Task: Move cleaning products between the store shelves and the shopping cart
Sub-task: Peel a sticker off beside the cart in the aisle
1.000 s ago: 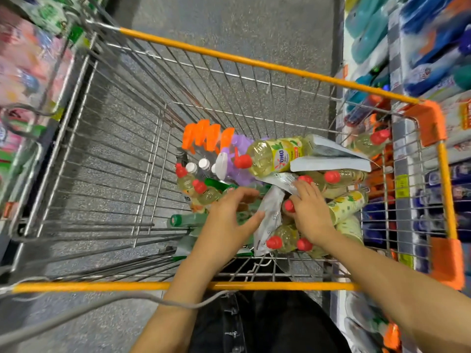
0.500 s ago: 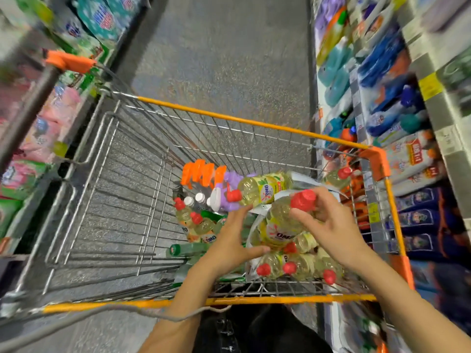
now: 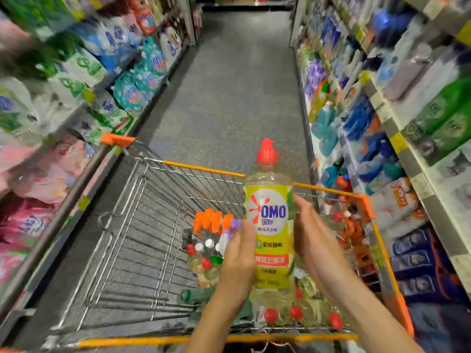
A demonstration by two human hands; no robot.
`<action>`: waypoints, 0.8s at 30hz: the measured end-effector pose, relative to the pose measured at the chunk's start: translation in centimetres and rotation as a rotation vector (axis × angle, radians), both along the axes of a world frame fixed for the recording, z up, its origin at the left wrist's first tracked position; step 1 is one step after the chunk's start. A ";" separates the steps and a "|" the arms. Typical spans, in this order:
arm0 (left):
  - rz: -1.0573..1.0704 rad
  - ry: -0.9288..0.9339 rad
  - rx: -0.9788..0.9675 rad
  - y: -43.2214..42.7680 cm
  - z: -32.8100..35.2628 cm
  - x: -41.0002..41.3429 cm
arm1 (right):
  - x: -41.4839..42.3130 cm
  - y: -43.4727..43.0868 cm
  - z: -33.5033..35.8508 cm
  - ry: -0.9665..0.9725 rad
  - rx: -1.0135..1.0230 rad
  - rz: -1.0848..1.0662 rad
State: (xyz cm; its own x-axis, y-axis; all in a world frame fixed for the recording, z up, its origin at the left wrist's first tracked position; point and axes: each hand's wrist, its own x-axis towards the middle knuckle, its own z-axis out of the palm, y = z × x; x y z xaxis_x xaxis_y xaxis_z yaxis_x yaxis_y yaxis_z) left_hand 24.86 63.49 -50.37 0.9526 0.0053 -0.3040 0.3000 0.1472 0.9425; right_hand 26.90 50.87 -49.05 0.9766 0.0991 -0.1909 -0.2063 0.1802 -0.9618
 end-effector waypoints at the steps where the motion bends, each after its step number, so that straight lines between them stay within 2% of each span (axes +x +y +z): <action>1: 0.021 0.017 -0.023 -0.2 0.4 0.0 | -1.0 0.5 -0.3 0.018 0.018 -0.011; 5: 0.053 0.002 -0.007 -0.8 1.7 -0.2 | -3.2 1.4 -0.5 0.015 0.057 0.010; 10: -0.064 -0.059 0.065 -1.3 2.2 -1.0 | -3.8 0.1 -0.4 0.058 0.100 -0.057; 15: -0.242 -0.125 0.215 -2.1 2.0 -2.1 | -6.7 -1.7 1.0 0.012 0.185 -0.176; 19: -0.495 -0.185 0.121 -3.1 2.2 -3.5 | -10.4 -2.7 2.4 -0.065 0.163 -0.263; 24: -0.705 -0.254 -0.057 -4.8 3.5 -7.1 | -17.1 -2.2 3.6 -0.175 0.121 -0.554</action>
